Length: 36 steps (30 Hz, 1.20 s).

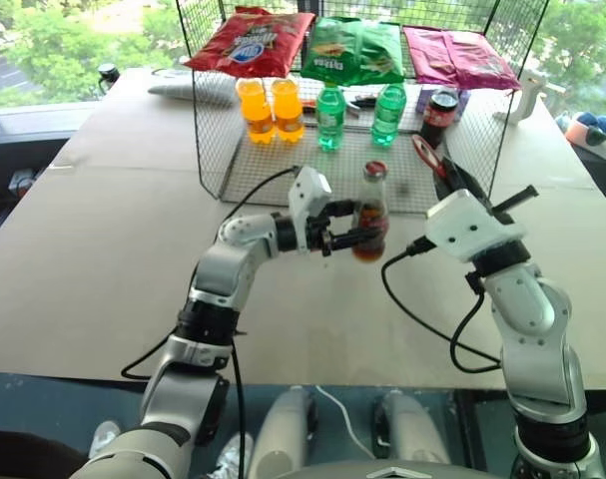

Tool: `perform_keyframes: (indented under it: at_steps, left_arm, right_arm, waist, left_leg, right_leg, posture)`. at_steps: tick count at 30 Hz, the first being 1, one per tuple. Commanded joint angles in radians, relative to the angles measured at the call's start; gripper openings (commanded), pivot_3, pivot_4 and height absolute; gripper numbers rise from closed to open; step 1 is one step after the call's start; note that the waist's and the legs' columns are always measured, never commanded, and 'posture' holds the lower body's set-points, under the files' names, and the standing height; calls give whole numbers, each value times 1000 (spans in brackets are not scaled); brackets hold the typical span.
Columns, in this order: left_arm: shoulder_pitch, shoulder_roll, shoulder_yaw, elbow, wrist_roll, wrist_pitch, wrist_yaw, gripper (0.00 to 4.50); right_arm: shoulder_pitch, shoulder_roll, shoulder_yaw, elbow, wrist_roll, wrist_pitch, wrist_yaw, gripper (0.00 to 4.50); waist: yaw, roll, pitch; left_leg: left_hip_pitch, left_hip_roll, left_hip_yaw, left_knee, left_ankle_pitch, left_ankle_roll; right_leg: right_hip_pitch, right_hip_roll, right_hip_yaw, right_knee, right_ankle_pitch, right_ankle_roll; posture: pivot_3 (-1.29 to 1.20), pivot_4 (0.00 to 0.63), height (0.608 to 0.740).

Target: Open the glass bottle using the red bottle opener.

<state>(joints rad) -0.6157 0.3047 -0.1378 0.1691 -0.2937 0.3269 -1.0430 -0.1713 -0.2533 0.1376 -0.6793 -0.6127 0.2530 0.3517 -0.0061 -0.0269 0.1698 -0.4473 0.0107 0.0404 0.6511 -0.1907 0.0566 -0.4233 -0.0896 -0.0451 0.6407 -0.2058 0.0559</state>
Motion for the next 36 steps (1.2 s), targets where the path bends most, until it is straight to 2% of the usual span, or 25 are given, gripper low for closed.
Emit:
perform_keyframes:
  at_steps: [1, 13, 19, 27, 36]
  left_arm:
    - [-6, 0, -17, 18, 31, -89, 0, 2502]
    - [5, 14, -45, 72, 66, -144, 13, 2502]
    - [1, 23, -37, 77, 63, -138, 19, 2502]
    - [-11, 35, -43, 76, 66, -140, 8, 2502]
    - [-18, 39, -56, 74, 74, -143, 2, 2502]
  right_arm:
    - [19, -7, 23, 14, 19, -85, -43, 0]
    - [69, -28, 85, 192, -50, -273, -196, 0]
    - [73, -11, 128, 262, -122, -326, -289, 0]
    - [30, 50, 179, 407, -154, -361, -400, 0]
    - [9, 43, 202, 458, -235, -349, -435, 0]
  waist:
    - [0, 0, 0]
    - [2, 0, -1]
    - [0, 0, -1]
    - [-4, 0, -2]
    - [-7, 1, -4]
  left_leg:
    - [0, 0, 0, 0, 0, 0]
    - [5, 2, 0, 2, 0, 0]
    - [14, 5, 3, 0, 0, 0]
    - [16, 7, 5, -1, -1, 0]
    - [16, 8, 5, -1, -1, 0]
  right_leg:
    - [0, 0, 0, 0, 0, 0]
    - [4, 0, 1, 1, 0, 0]
    - [10, 0, 3, 1, -3, 3]
    - [11, 0, 4, 1, -1, 0]
    - [11, 0, 4, 1, -1, 0]
  posture:
    - [0, 150, 740]
    - [0, 150, 740]
    - [0, 150, 740]
    - [0, 150, 740]
    - [0, 150, 740]
